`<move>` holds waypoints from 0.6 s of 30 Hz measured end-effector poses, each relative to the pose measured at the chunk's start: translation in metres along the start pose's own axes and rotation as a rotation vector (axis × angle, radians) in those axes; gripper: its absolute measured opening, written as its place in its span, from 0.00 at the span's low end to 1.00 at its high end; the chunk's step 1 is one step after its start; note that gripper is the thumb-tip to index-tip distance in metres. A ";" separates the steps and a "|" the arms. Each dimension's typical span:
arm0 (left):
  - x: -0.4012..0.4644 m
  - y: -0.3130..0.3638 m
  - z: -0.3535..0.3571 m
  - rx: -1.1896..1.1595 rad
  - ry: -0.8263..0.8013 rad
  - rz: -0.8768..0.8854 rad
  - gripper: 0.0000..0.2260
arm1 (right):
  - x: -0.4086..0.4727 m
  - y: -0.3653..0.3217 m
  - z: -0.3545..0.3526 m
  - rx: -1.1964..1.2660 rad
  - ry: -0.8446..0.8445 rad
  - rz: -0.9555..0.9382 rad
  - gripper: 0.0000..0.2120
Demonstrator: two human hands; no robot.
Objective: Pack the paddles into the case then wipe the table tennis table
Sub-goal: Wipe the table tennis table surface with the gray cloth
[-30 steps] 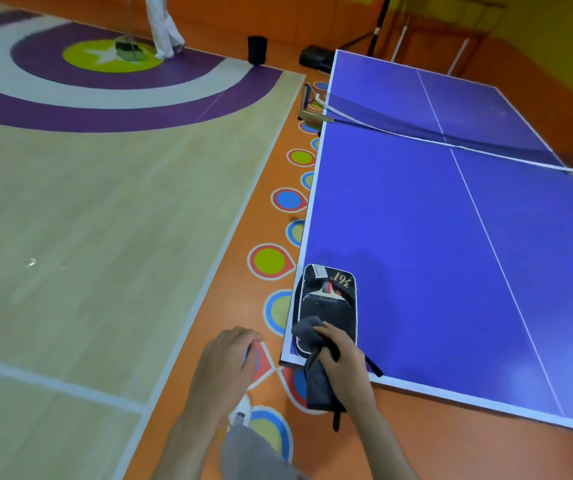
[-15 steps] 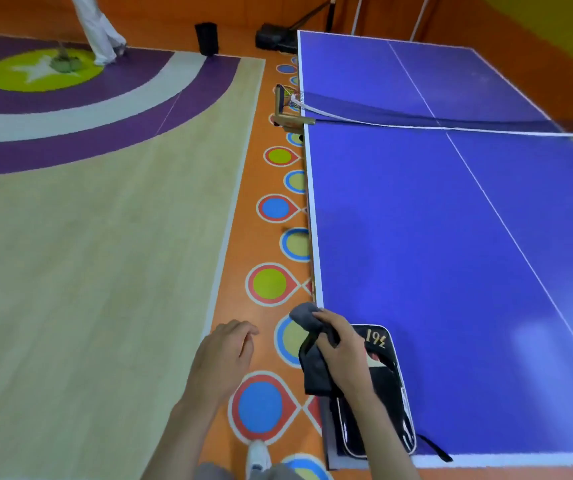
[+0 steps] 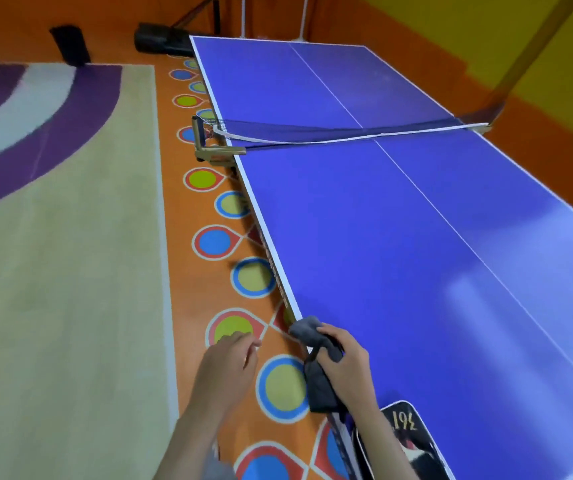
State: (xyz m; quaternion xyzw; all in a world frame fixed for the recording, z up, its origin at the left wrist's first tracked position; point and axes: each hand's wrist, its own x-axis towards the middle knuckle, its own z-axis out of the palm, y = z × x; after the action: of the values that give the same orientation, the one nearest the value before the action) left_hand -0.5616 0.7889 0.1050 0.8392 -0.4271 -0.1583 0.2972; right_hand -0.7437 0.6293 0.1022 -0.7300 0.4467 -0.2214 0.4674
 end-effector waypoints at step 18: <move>0.320 -0.021 0.020 0.061 -0.321 0.409 0.10 | 0.186 -0.028 0.037 0.148 0.361 0.371 0.17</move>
State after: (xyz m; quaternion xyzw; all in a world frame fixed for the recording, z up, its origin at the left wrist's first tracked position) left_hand -0.3716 0.5314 0.0731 0.7081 -0.6342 -0.2129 0.2260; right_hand -0.6104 0.4916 0.0922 -0.5482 0.6317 -0.2907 0.4647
